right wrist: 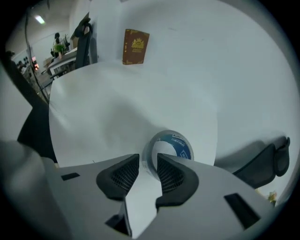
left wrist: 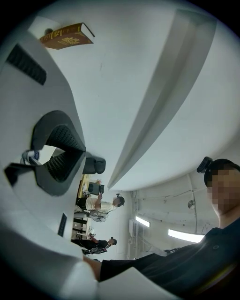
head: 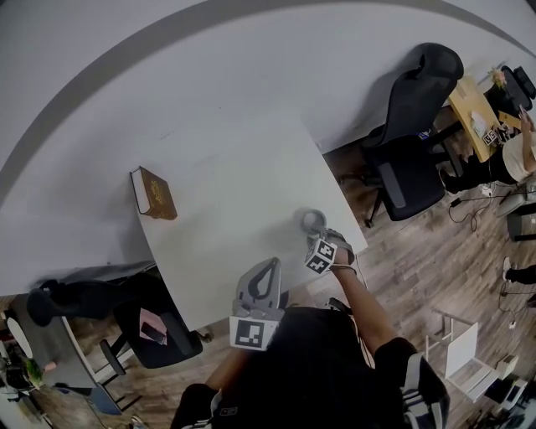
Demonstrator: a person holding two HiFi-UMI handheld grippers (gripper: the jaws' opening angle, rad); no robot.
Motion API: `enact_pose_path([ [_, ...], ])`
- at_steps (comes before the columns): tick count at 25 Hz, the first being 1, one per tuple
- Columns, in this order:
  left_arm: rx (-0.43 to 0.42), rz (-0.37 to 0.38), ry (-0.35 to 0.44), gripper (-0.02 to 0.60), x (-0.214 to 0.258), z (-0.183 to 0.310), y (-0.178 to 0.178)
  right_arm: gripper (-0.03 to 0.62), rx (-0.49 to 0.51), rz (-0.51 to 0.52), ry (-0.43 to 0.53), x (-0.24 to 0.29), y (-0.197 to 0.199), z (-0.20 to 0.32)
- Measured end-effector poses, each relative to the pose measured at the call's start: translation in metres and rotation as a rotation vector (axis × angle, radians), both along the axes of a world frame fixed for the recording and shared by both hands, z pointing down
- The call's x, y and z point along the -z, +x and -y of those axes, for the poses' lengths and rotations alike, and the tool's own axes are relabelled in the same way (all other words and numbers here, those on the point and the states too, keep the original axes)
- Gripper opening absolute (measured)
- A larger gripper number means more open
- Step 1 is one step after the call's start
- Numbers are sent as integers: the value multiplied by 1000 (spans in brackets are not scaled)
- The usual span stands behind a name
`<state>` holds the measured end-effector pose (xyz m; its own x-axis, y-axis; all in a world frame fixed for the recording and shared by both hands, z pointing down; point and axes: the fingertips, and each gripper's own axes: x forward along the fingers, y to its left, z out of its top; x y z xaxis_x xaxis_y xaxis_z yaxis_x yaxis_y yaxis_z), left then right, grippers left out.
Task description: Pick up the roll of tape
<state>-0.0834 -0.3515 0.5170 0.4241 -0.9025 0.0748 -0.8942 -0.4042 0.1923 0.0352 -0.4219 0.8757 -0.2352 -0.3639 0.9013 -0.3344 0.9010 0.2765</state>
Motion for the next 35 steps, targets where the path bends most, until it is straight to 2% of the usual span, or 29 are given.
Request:
enact_pose_path([
  [6,6,-17,0,21,1,0,-2,121,113,-126,50,-13,1,4],
  [9,14,-7,5,21,3,-5,-4,112,152,-157,58,-17,1,4],
  [14,24,15,24,21,9,-26,-1,101,135,-123,34,-9,2,-12],
  [19,40,18,46,21,14,-64,8,100,102,-56,67,12,10,-49],
  [22,56,21,53,21,20,-98,17,98,79,10,110,34,18,-82],
  [26,94,52,61,21,23,-148,27,97,60,149,231,89,21,-123],
  [31,143,92,54,21,24,-213,36,84,10,389,362,178,23,-180],
  [35,179,128,57,21,29,-246,27,75,-48,616,412,255,20,-215],
])
